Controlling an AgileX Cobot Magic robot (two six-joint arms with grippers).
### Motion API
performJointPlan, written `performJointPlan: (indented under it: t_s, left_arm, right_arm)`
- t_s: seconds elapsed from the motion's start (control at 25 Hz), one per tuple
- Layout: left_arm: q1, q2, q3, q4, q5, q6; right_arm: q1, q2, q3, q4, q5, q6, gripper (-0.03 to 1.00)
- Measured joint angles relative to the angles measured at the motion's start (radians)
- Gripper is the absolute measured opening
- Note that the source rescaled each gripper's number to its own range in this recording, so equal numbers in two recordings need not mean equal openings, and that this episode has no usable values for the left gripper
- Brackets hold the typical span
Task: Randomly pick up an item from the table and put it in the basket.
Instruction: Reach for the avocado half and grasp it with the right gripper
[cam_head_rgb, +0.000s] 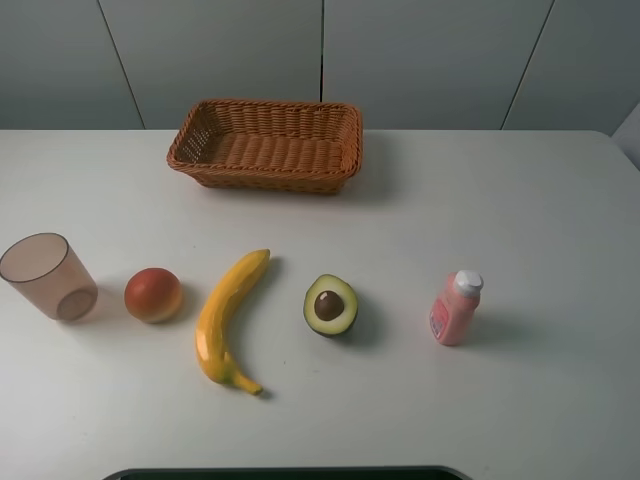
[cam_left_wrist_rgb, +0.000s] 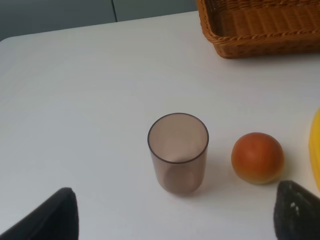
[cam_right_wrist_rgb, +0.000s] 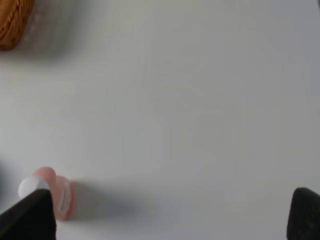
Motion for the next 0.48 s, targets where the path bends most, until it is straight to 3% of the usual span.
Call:
performJointPlan:
  t_s: [0.16,0.48]
  left_arm:
    - [0.0,0.0,0.0,0.0,0.0,0.007]
    - [0.0,0.0,0.0,0.0,0.0,0.007]
  right_arm:
    - [0.037,0.229,-0.094,0.004,0.006,-0.001,1.0]
    - [0.23,0.479,-0.109,0.007,-0.079,0.037,1.0]
